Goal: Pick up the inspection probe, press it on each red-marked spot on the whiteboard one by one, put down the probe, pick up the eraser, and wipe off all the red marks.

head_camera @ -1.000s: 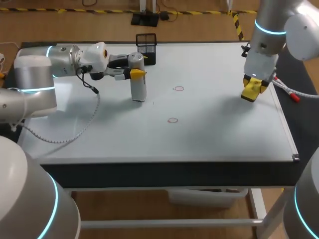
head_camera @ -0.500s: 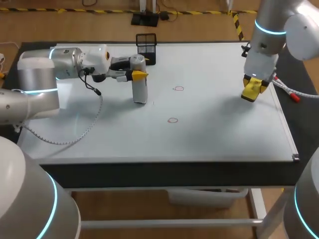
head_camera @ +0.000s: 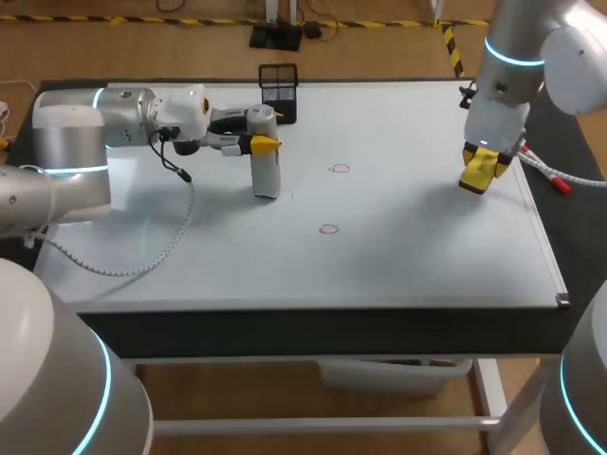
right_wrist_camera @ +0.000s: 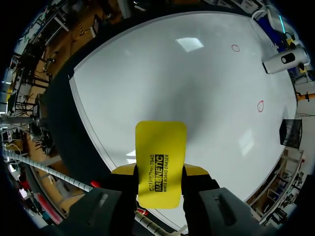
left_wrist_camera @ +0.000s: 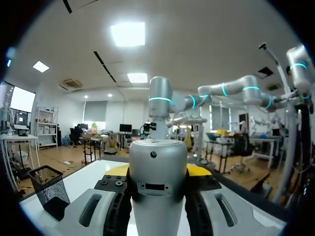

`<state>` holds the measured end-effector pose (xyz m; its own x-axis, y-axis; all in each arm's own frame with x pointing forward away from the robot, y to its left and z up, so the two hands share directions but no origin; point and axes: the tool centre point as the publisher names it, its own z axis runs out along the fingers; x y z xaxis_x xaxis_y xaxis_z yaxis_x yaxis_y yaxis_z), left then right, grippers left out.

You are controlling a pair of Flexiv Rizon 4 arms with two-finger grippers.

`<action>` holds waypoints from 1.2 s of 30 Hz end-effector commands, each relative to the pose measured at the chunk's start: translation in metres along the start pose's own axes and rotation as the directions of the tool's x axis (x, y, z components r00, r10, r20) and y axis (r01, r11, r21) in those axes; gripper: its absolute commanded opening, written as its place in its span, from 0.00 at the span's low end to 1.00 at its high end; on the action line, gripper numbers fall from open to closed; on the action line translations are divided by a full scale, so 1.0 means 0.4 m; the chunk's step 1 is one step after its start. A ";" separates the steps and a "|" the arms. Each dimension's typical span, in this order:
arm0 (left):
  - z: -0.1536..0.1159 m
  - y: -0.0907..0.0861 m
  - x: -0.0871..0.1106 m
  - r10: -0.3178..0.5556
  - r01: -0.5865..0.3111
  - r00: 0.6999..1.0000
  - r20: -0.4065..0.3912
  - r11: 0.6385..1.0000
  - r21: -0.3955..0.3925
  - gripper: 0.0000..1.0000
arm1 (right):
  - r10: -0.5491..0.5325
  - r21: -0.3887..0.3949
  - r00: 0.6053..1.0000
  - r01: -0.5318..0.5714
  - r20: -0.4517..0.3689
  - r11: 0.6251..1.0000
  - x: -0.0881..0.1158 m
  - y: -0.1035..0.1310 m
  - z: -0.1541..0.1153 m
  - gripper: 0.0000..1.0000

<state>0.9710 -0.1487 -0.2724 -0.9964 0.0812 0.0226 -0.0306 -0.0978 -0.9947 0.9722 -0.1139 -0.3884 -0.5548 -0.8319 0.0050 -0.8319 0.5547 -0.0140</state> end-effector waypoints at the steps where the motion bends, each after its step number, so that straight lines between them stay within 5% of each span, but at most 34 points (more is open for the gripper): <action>1: 0.001 -0.001 0.002 0.003 -0.003 1.000 0.002 1.000 -0.010 0.00 | -0.001 0.002 1.000 0.001 -0.004 1.000 0.000 -0.001 -0.001 0.00; 36: 0.010 -0.001 0.009 0.020 -0.020 1.000 -0.001 0.998 -0.062 0.00 | -0.001 0.002 1.000 0.001 -0.004 1.000 0.000 -0.001 -0.001 0.00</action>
<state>0.9683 -0.1524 -0.2735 -0.9965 0.0840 0.0026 -0.0061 -0.0411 -0.9991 0.9722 -0.1139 -0.3884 -0.5548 -0.8320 0.0050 -0.8319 0.5547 -0.0140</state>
